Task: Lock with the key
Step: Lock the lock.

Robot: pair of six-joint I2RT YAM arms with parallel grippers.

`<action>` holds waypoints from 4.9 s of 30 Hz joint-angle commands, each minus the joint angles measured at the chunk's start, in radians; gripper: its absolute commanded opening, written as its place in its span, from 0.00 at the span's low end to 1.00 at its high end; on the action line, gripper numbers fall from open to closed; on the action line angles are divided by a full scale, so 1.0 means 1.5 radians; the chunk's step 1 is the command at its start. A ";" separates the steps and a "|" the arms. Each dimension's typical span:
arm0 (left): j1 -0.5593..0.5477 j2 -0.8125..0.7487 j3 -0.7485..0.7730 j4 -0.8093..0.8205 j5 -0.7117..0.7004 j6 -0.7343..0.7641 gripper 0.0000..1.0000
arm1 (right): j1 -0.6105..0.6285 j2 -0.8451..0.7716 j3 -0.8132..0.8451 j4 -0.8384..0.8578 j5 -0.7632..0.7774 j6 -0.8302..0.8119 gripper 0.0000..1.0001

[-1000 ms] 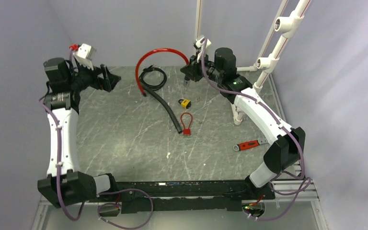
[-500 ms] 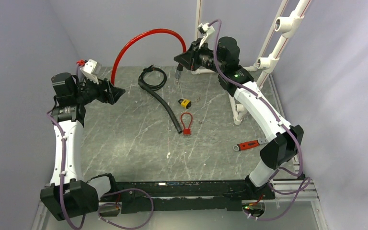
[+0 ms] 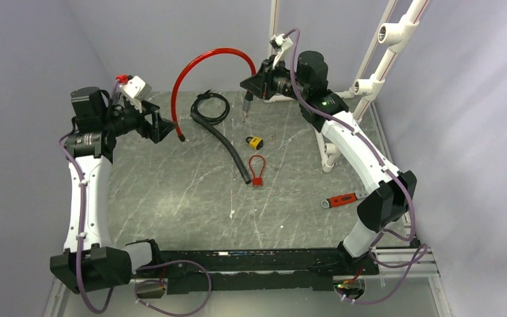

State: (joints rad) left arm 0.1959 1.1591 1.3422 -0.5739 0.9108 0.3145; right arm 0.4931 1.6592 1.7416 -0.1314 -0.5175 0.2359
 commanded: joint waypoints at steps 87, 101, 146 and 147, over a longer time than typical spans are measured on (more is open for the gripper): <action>-0.233 0.176 0.180 0.453 -0.187 -0.954 0.00 | -0.029 0.019 -0.056 0.617 -0.248 0.374 0.00; -0.255 0.174 0.179 0.497 -0.130 -0.959 0.00 | -0.026 0.029 -0.049 0.603 -0.240 0.361 0.00; -0.265 0.133 0.160 0.490 -0.102 -0.887 0.00 | -0.040 0.022 -0.056 0.605 -0.255 0.359 0.00; -0.265 0.133 0.164 0.489 -0.102 -0.885 0.00 | -0.040 0.022 -0.057 0.605 -0.257 0.360 0.00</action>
State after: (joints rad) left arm -0.1974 1.4132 1.5318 0.1413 0.6994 -1.0172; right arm 0.4358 1.7290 1.6424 0.7174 -0.8989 0.8043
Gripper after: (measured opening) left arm 0.134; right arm 0.171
